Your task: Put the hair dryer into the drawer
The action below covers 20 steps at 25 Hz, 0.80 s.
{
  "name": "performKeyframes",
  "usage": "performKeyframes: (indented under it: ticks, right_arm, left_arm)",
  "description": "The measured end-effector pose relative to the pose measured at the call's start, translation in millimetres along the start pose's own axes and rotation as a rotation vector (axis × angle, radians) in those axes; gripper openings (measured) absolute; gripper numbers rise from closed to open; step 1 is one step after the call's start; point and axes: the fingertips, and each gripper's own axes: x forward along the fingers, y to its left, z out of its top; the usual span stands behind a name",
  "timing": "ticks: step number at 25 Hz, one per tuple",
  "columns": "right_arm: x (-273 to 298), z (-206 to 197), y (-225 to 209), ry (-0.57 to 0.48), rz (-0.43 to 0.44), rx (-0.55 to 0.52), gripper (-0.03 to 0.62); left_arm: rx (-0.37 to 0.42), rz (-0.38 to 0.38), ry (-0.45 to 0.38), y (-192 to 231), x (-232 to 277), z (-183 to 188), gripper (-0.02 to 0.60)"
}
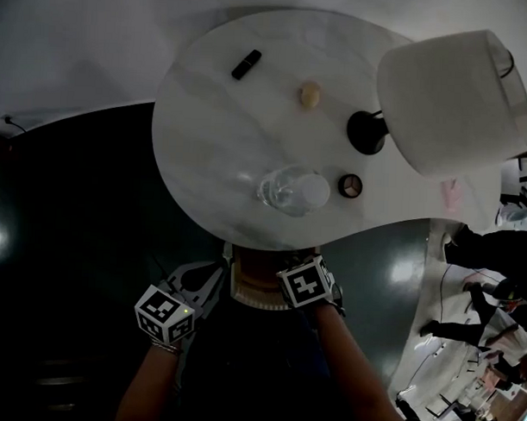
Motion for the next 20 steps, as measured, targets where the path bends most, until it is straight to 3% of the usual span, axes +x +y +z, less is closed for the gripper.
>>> performKeyframes:
  ticks: [20]
  right_arm:
    - [20.0, 4.0, 6.8, 0.071, -0.057, -0.048, 0.187]
  left_arm:
    - [-0.021, -0.008, 0.035, 16.6, 6.8, -13.5, 0.008]
